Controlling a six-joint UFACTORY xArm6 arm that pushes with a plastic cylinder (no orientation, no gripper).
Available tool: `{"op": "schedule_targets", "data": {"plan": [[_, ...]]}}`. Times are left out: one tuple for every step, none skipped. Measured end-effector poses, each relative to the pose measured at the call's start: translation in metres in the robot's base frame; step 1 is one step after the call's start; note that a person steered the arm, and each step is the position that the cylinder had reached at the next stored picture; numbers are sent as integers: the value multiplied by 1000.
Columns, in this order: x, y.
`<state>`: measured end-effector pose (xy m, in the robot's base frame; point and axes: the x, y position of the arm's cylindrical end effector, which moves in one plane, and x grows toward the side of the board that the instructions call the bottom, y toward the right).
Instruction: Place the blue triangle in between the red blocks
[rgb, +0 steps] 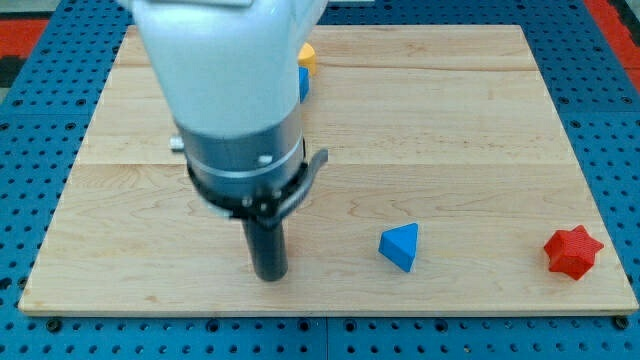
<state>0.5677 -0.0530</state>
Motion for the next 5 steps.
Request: {"op": "schedule_targets", "data": {"plan": [[-5,-10],[11,-32],[51,26],[47,98],[37,105]]}}
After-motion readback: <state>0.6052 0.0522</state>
